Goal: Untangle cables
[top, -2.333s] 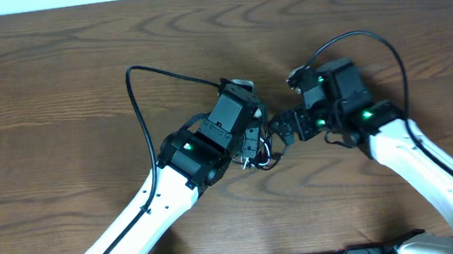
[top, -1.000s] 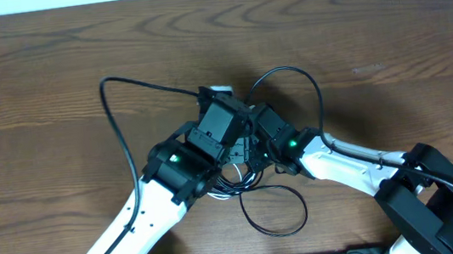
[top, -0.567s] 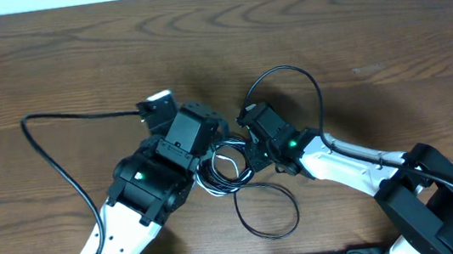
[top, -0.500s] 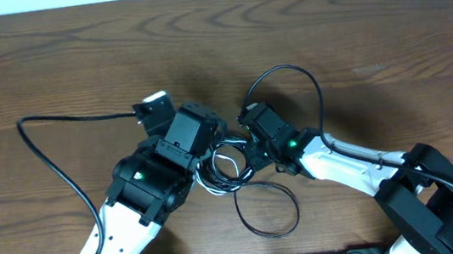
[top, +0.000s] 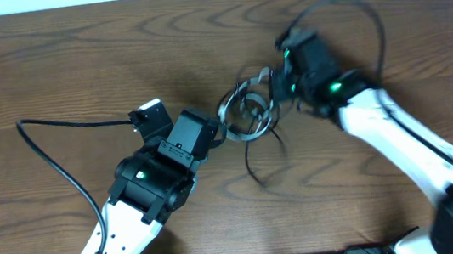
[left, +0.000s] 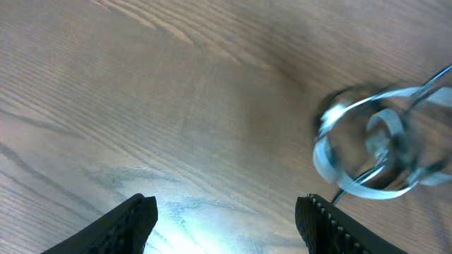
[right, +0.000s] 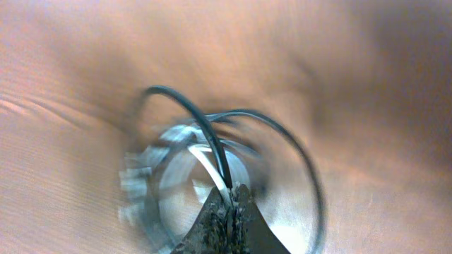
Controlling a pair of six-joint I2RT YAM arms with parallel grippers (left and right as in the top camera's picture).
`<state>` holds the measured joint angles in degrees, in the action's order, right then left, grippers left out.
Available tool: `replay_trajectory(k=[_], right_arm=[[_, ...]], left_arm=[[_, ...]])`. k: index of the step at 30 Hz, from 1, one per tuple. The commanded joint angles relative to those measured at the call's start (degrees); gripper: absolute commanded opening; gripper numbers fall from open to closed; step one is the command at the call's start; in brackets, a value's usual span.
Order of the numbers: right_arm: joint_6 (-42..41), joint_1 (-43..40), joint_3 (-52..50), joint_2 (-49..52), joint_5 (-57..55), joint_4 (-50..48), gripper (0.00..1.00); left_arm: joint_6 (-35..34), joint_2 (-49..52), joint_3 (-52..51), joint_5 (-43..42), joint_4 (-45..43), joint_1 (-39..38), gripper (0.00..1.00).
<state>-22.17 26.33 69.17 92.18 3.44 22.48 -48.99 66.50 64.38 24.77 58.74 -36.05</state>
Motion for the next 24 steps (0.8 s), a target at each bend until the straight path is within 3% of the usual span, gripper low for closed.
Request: replay_trajectory(k=[1, 6, 9, 15, 19, 22, 23, 24], right_arm=[[6.4, 0.1, 8.0, -7.3, 3.4, 1.9, 0.01], [10.7, 0.6, 13.3, -14.2, 5.3, 1.7, 0.01], [11.8, 0.5, 13.6, -16.1, 3.6, 1.4, 0.01], [11.8, 0.5, 13.6, -14.0, -12.4, 9.6, 0.01], [11.8, 0.7, 13.6, -10.1, -9.0, 15.6, 0.01], [11.8, 0.8, 13.6, -5.9, -3.4, 20.3, 0.26], [11.8, 0.8, 13.6, -4.4, -2.4, 21.7, 0.59], [11.8, 0.8, 13.6, -3.0, -1.7, 22.9, 0.77]], left_arm=[[-0.6, 1.7, -0.9, 1.4, 0.4, 0.3, 0.69], [-0.7, 5.4, -0.9, 1.4, 0.3, 0.3, 0.68], [-0.7, 6.9, -0.9, 1.4, -0.4, 0.3, 0.61], [-0.6, 6.1, -0.9, 1.4, -1.0, 0.3, 0.57], [-0.6, 5.9, -0.9, 1.4, -1.0, 0.3, 0.57], [-0.6, 5.8, -0.9, 1.4, -1.0, 0.3, 0.57], [-0.6, 5.7, -0.9, 1.4, -0.9, 0.3, 0.57], [-0.6, 5.5, -0.9, 1.4, -0.9, 0.3, 0.57]])
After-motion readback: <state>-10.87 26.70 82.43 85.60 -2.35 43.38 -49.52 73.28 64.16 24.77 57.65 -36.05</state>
